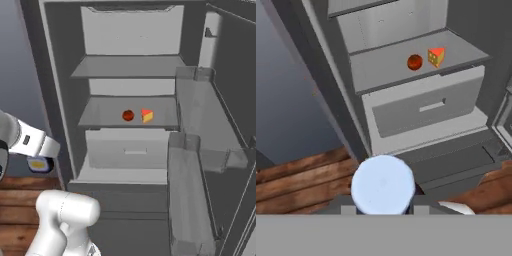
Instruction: Place the condiment bottle and condiment bottle from the counter to the top shelf of the fridge. If the existing items in the fridge are on the top shelf, move them to other shelves.
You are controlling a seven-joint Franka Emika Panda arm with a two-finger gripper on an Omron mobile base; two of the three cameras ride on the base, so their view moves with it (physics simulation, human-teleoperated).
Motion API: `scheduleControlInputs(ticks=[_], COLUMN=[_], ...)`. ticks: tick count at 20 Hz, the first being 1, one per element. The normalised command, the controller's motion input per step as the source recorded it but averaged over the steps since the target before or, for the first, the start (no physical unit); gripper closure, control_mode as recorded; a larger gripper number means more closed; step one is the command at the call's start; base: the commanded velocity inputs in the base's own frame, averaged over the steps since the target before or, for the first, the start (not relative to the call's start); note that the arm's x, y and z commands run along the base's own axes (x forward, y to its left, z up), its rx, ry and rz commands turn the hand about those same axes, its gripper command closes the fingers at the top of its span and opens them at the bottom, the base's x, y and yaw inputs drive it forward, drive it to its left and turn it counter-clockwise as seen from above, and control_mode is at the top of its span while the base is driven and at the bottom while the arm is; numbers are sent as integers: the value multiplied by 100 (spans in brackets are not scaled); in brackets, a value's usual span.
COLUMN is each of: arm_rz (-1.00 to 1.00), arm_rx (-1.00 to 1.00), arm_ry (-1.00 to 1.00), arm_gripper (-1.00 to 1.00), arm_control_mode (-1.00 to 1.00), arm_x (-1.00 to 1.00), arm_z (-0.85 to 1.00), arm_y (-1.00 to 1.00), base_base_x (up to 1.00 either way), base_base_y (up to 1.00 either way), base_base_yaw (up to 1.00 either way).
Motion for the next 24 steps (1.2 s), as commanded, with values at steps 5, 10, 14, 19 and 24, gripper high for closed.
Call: scheduleControlInputs(ticks=[5, 10, 14, 19, 24], arm_rz=[0, 0, 0, 0, 0], arm_rx=[0, 0, 0, 4, 3], arm_ry=[0, 0, -3, -35, -38], arm_gripper=[100, 100, 100, 100, 100], arm_control_mode=[100, 100, -100, -100, -100], arm_x=[0, 0, 9, 3, 35], arm_z=[0, 0, 20, 100, 98], arm_y=[0, 0, -2, -22, -17], base_base_x=[66, 84, 51, 0, 0], base_base_y=[-42, -4, 0, 0, 0], base_base_yaw=[0, 0, 0, 0, 0])
